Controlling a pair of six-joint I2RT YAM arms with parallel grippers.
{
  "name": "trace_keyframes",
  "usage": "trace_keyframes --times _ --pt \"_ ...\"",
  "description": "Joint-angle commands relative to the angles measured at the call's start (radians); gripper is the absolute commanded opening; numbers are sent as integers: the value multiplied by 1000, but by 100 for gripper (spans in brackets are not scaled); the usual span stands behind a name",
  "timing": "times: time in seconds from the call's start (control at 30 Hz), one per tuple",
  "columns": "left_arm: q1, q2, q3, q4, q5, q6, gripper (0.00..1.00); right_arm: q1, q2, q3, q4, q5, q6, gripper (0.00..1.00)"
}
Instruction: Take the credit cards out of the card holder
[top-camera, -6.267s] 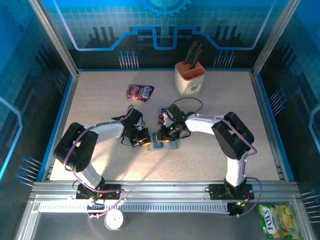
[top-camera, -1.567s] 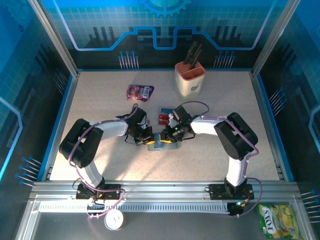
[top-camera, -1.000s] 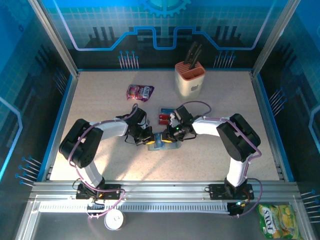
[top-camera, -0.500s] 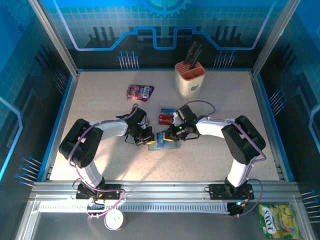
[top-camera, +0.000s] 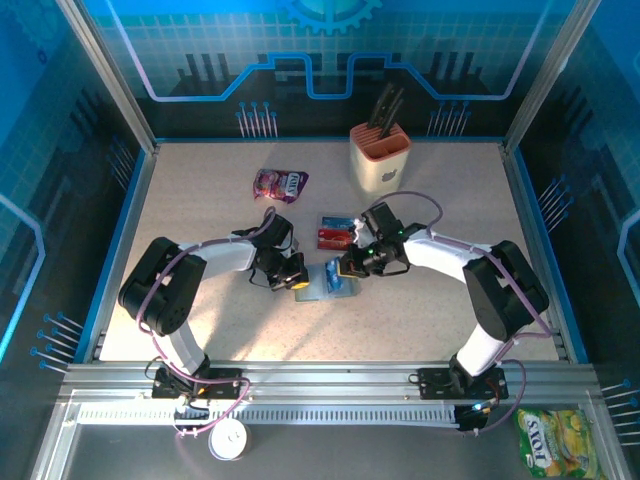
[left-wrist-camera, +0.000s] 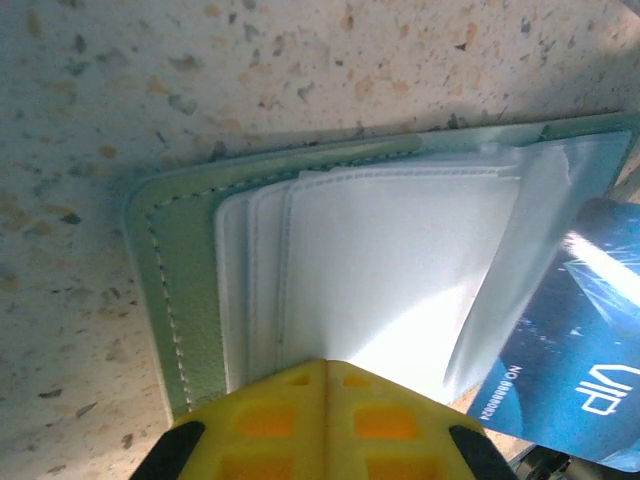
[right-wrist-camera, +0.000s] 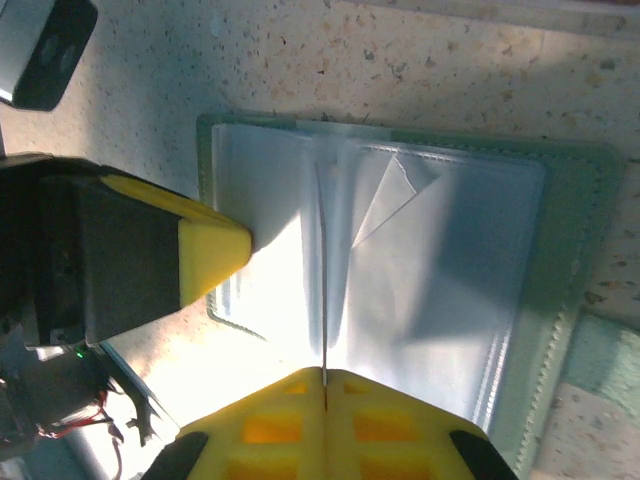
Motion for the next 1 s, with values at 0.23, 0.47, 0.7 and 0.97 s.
trace_keyframes --times 0.23,0.47,0.7,0.97 --pt "8 -45 30 -71 -11 -3 0 -11 -36 189 -316 179 -420 1" --pt "8 -68 46 -85 -16 -1 0 -11 -11 269 -427 290 -692 1" --pt "8 -91 44 -85 -36 0 5 -11 46 378 -528 275 -1070 0" --pt "12 -109 43 -119 -63 18 5 -12 207 666 -738 380 -1294 0"
